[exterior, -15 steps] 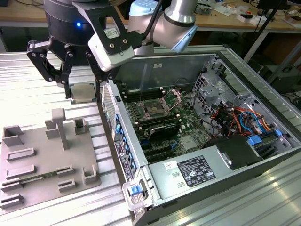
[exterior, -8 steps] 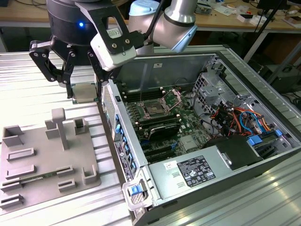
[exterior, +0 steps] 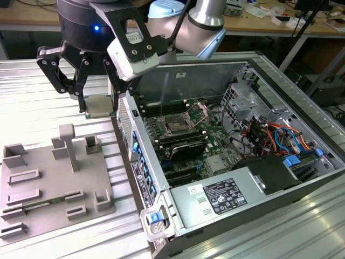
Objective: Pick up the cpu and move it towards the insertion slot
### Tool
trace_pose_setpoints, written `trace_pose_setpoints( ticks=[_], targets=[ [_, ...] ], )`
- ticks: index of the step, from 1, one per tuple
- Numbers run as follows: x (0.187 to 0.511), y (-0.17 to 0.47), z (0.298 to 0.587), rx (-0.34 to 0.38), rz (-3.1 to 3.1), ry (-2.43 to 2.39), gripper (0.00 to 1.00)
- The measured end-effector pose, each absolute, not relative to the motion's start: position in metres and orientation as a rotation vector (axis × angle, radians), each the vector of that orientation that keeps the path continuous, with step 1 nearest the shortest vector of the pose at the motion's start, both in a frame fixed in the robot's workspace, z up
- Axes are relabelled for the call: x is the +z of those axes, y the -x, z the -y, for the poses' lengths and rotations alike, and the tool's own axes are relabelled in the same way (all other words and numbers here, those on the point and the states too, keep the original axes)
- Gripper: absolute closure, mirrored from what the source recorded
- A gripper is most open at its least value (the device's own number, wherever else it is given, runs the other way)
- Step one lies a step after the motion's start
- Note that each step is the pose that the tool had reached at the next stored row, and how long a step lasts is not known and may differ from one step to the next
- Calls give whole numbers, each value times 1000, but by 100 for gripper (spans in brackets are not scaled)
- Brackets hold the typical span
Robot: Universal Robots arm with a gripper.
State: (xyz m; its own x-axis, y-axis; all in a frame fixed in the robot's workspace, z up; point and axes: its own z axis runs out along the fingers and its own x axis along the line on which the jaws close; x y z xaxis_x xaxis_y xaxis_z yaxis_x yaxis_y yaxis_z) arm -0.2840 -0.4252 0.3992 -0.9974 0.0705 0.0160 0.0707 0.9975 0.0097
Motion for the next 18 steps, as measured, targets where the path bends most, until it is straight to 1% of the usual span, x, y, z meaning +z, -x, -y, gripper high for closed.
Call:
trace_pose_setpoints(
  ticks=[18],
  targets=[
    [399, 272, 425, -13, 3124, 110, 45]
  ],
)
